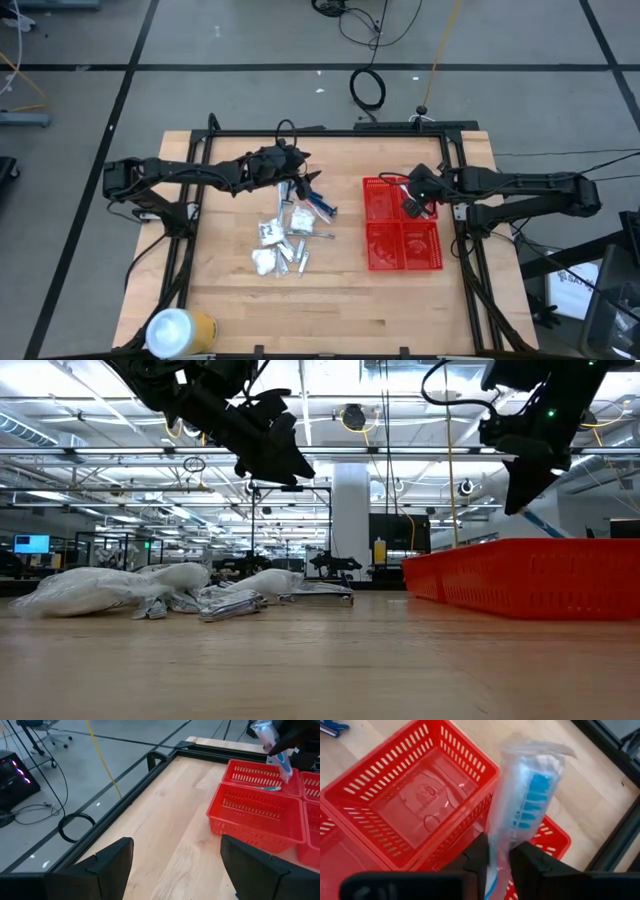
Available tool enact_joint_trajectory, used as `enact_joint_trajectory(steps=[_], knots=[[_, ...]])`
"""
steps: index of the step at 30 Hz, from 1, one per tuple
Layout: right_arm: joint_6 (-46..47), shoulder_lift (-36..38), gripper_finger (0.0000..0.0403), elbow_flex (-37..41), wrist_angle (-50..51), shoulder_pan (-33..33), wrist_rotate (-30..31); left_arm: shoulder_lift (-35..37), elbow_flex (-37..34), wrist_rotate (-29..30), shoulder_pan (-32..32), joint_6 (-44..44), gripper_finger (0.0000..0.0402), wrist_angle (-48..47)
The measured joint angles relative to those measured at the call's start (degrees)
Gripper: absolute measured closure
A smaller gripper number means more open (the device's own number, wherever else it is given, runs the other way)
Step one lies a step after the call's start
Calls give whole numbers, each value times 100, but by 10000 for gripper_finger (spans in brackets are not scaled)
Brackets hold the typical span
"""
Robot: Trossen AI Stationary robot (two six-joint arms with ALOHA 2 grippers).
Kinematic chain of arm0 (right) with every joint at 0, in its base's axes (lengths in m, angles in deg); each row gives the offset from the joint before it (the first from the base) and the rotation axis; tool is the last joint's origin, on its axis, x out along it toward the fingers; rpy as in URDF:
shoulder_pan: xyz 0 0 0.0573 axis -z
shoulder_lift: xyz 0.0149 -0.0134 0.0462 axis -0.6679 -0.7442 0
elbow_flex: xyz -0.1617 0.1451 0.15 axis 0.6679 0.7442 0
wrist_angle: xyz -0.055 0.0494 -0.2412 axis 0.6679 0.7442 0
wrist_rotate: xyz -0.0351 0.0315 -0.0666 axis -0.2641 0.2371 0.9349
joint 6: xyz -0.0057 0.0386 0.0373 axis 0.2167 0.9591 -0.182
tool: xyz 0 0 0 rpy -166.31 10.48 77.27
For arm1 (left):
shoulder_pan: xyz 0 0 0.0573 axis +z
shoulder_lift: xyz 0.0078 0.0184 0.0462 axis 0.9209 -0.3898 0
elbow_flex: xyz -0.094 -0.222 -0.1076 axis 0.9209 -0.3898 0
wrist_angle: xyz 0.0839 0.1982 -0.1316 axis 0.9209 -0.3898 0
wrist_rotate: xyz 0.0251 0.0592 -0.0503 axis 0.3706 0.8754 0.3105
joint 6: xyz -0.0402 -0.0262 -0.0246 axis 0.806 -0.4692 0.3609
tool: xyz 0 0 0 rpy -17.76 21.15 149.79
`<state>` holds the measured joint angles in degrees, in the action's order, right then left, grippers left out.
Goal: Pick & Place Travel size toiletries
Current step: Put the blue toothbrush into the top right red bin
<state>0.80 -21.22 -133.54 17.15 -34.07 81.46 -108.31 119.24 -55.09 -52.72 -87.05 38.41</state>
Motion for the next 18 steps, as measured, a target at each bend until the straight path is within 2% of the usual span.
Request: enact_joint_trajectory(steps=[10,18], knots=[[131,0,263,4,88,0,-1,0,-1,0,-1,-70,108,2],[125,0,227,4,227,0,-10,0,-1,-2,-1,-50,108,-146]])
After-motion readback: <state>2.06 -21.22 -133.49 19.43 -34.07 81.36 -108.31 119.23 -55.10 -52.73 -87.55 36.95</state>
